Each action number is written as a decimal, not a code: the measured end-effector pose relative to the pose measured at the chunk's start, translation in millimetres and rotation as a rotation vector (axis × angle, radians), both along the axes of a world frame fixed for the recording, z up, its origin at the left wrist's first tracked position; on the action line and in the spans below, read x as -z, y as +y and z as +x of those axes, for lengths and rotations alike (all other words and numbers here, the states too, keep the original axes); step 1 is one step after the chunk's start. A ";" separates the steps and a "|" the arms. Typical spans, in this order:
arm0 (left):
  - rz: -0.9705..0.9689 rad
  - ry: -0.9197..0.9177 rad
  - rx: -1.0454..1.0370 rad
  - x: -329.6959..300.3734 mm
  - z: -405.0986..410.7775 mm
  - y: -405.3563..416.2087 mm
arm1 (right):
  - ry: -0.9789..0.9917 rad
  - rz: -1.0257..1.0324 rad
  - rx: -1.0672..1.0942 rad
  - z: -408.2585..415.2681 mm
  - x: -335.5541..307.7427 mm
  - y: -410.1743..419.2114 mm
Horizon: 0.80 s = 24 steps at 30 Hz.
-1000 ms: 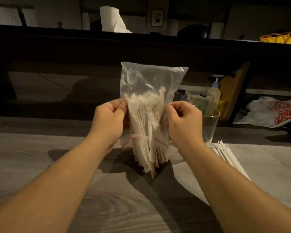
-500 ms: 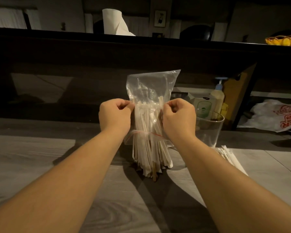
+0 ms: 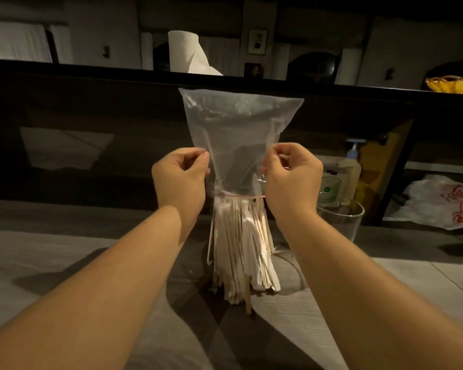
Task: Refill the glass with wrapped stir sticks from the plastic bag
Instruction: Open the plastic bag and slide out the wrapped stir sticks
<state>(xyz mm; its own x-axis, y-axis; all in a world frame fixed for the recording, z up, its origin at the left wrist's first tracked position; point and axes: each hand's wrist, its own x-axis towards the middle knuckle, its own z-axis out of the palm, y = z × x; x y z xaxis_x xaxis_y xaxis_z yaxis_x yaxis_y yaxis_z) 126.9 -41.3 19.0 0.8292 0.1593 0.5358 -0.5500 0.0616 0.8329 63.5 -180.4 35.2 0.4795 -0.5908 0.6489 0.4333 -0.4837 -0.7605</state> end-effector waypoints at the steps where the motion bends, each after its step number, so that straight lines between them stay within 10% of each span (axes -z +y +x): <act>1: -0.007 0.002 0.017 1.8 -1.7 1.0 | -0.011 0.006 -0.007 -1.8 -0.3 0.3; 17: -0.075 0.056 0.038 5.5 -31.9 26.9 | 0.064 0.111 -0.269 -26.3 -0.2 14.5; 24: -0.003 0.295 -0.094 0.8 -25.3 44.5 | 0.552 0.072 -0.341 -13.8 25.1 25.1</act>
<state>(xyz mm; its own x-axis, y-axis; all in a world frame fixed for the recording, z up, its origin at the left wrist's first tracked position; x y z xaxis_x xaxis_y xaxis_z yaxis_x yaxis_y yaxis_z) 101.6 3.1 18.2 0.9304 0.2437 0.2739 -0.2882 0.0244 0.9572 49.6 -155.3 10.1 0.8990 -0.3796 0.2185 0.0902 -0.3278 -0.9404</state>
